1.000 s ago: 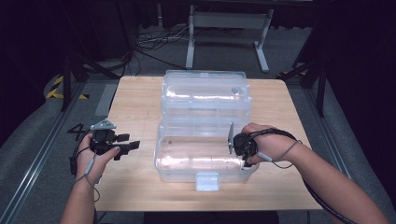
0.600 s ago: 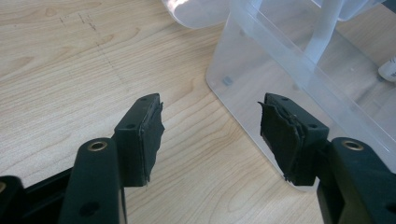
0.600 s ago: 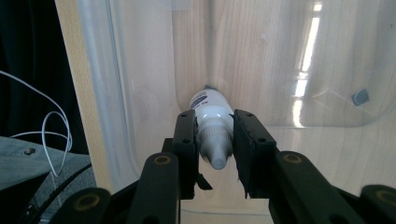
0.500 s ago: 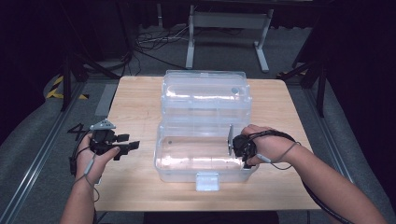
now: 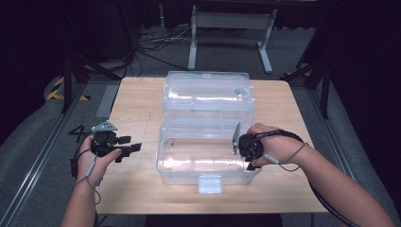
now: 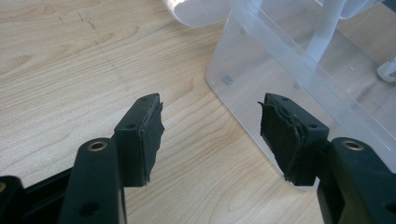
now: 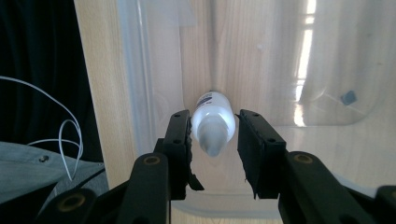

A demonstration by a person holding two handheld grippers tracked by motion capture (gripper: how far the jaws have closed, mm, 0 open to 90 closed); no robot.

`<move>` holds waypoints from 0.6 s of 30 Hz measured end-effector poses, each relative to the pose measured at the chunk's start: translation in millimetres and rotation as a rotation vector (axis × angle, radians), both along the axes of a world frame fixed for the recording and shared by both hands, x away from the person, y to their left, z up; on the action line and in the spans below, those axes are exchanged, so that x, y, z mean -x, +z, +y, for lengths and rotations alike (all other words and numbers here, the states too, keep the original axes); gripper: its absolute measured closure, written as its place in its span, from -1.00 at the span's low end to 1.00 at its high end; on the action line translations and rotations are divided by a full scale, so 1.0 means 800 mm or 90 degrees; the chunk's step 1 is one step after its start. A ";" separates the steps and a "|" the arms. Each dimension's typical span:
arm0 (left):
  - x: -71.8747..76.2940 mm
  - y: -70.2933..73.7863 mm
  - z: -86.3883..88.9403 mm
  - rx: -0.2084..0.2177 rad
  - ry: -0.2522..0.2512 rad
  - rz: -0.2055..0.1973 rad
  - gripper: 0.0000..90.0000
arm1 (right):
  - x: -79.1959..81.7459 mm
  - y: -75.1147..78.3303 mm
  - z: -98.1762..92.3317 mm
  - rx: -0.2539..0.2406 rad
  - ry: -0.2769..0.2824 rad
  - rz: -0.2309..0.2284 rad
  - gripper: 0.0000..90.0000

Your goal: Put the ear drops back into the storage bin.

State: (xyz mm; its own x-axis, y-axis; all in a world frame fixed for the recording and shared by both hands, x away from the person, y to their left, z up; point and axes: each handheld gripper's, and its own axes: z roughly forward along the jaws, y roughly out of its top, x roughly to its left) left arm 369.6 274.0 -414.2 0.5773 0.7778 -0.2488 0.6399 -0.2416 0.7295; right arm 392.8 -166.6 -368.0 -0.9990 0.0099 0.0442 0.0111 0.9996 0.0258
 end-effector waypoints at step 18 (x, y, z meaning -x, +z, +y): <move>0.000 0.015 -0.014 0.000 -0.023 -0.015 -0.13 | 0.033 0.022 0.006 -0.112 -0.013 0.006 0.35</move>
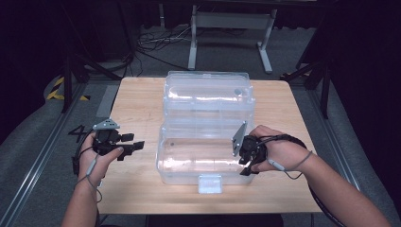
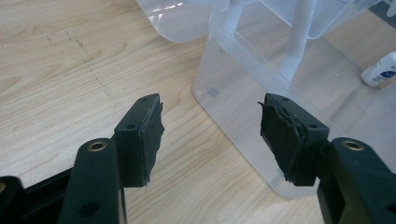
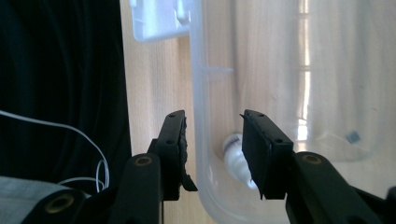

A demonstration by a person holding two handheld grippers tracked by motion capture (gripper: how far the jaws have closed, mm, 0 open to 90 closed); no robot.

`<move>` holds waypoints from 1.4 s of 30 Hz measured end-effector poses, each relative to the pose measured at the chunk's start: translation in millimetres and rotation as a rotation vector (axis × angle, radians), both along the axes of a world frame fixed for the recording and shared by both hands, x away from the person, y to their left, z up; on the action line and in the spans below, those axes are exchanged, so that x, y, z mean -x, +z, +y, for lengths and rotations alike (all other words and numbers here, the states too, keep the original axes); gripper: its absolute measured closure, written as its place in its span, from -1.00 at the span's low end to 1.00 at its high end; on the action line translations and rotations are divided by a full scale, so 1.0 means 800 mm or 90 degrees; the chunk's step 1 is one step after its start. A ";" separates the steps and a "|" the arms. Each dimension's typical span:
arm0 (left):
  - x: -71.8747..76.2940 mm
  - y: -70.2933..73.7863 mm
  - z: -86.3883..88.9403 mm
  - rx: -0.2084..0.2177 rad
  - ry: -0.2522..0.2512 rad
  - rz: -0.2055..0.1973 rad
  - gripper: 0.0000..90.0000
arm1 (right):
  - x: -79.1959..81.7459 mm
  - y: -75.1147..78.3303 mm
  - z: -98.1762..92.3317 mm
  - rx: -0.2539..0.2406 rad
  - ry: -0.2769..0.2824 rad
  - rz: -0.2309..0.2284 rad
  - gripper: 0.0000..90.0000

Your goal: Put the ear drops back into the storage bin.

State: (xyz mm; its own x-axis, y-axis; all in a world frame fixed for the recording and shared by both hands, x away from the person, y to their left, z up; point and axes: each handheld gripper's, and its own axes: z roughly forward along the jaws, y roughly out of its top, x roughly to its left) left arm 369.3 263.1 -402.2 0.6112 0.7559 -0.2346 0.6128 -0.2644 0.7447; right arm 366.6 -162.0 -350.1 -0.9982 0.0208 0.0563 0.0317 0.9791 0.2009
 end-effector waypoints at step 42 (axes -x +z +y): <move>-0.037 0.093 -0.080 -0.022 -0.135 -0.077 -0.19 | 0.022 -0.062 0.017 -0.009 0.006 -0.053 0.86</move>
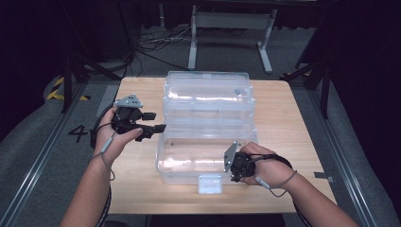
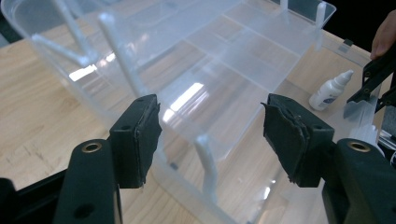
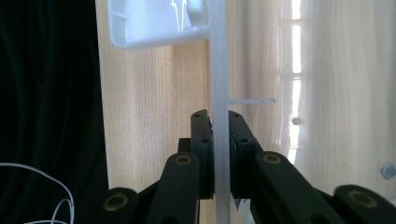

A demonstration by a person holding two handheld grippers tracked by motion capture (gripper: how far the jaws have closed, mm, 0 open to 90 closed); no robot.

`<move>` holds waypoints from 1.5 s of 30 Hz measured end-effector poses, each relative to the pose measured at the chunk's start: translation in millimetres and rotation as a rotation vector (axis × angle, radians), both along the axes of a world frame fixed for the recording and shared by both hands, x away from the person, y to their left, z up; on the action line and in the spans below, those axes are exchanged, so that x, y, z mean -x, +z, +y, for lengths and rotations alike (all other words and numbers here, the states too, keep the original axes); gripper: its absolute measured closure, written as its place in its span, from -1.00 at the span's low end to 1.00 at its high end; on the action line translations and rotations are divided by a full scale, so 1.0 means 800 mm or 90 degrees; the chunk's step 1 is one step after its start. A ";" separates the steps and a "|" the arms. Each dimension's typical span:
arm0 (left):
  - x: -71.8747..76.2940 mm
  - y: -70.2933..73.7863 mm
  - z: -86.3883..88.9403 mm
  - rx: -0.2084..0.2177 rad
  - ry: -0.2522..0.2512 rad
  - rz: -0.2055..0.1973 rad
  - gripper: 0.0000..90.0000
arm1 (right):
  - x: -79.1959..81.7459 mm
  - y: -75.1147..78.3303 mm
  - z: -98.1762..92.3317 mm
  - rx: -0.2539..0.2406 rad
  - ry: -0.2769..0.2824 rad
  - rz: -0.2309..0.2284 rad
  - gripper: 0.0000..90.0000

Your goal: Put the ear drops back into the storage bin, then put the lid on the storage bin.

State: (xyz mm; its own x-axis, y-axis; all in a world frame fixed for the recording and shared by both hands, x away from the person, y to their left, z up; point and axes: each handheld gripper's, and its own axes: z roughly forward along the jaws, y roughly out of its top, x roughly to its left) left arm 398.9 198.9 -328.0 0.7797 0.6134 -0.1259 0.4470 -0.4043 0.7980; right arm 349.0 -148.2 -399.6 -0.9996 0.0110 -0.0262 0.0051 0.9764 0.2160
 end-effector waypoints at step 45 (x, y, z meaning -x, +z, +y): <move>-0.102 0.036 -0.150 -0.092 -0.141 0.000 -0.17 | 0.000 -0.002 -0.008 -0.038 -0.018 0.006 0.85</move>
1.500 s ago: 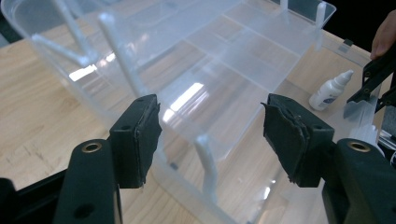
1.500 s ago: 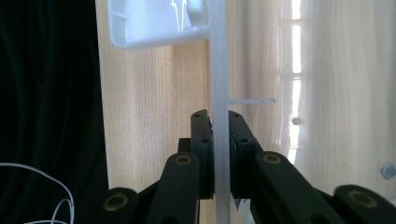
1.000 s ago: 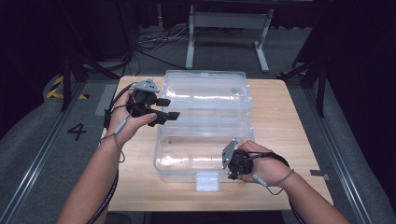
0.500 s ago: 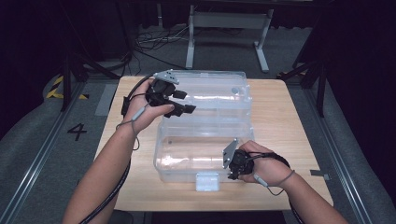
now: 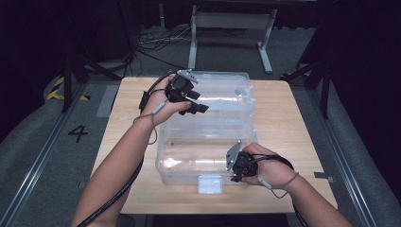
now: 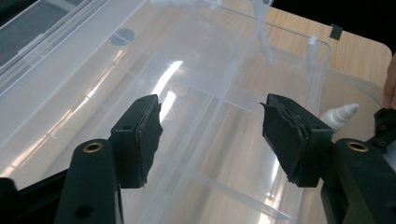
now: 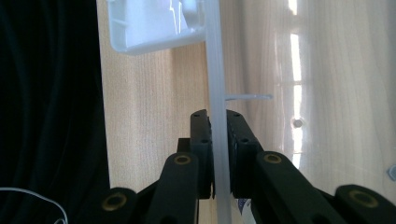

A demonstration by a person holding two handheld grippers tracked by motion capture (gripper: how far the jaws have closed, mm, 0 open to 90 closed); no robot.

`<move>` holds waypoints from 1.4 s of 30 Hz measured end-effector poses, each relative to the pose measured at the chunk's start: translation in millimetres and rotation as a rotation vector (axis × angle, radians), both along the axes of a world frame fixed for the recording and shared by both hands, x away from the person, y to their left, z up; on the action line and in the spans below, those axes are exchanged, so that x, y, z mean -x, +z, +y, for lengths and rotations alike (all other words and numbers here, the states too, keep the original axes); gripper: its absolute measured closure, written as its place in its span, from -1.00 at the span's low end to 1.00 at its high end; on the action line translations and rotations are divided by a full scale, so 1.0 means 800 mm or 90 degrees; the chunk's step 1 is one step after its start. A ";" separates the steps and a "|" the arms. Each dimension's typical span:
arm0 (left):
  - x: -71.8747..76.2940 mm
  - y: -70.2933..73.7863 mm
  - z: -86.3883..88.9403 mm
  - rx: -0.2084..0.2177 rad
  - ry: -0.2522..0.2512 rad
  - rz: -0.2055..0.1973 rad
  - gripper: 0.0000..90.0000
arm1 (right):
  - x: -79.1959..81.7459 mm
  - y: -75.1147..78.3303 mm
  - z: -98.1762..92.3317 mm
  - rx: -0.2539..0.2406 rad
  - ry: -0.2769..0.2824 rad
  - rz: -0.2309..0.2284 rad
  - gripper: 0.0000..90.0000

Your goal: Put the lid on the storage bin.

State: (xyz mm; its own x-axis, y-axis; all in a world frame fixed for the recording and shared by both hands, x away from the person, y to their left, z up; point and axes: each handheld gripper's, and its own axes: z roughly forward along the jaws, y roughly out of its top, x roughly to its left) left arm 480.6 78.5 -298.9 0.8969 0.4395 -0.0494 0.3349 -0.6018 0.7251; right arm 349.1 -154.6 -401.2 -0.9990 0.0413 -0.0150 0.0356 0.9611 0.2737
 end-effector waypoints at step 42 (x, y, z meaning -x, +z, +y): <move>-0.008 -0.006 -0.027 -0.048 -0.088 0.029 0.81 | 0.001 -0.002 -0.003 -0.013 -0.005 -0.001 0.85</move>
